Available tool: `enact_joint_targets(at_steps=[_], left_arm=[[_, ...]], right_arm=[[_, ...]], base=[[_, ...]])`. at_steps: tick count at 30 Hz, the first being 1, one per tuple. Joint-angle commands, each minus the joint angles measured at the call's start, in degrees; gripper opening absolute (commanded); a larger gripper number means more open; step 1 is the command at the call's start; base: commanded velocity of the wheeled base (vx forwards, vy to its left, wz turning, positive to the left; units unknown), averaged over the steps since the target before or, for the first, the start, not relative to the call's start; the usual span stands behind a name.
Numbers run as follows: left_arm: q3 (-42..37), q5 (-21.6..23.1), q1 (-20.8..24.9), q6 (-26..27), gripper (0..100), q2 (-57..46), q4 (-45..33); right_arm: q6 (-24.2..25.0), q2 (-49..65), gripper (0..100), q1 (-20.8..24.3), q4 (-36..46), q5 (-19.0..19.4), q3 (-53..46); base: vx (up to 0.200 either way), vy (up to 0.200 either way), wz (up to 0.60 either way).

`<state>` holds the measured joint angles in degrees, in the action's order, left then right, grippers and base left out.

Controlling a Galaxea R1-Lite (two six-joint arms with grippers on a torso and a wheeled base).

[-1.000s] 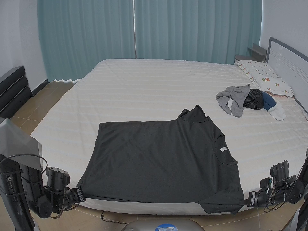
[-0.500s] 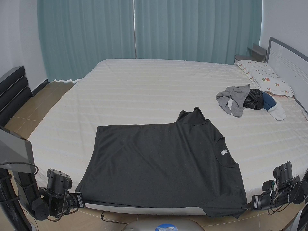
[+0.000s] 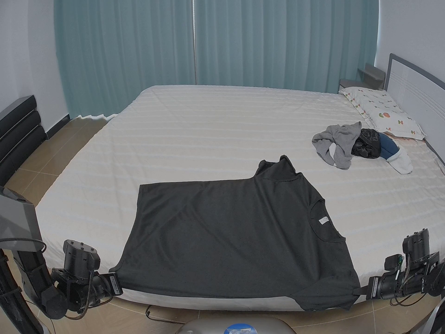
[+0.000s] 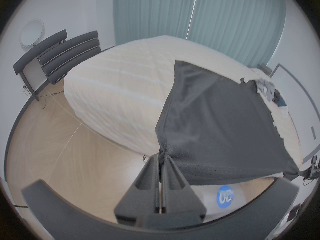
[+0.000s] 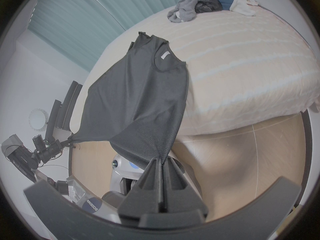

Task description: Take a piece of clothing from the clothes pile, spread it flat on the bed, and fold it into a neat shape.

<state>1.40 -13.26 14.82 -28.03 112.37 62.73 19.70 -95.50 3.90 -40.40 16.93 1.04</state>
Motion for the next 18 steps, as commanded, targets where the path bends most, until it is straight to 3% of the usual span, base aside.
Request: enact_joint_targets(at_steps=[1, 18], left_arm=[[3.3, 0.0, -0.9, -0.7, 0, -0.1, 1.0], [17.8, -0.1, -4.1, -3.2, 0, 1.2, -1.6]], right_arm=[[0.3, 0.9, 0, -0.8, -2.8, 0.0, 2.0], [0.9, -8.1, 0, -1.4, -2.4, 0.2, 18.7]], base=[[0.000, 0.000, 0.00], [0.000, 0.000, 0.00]])
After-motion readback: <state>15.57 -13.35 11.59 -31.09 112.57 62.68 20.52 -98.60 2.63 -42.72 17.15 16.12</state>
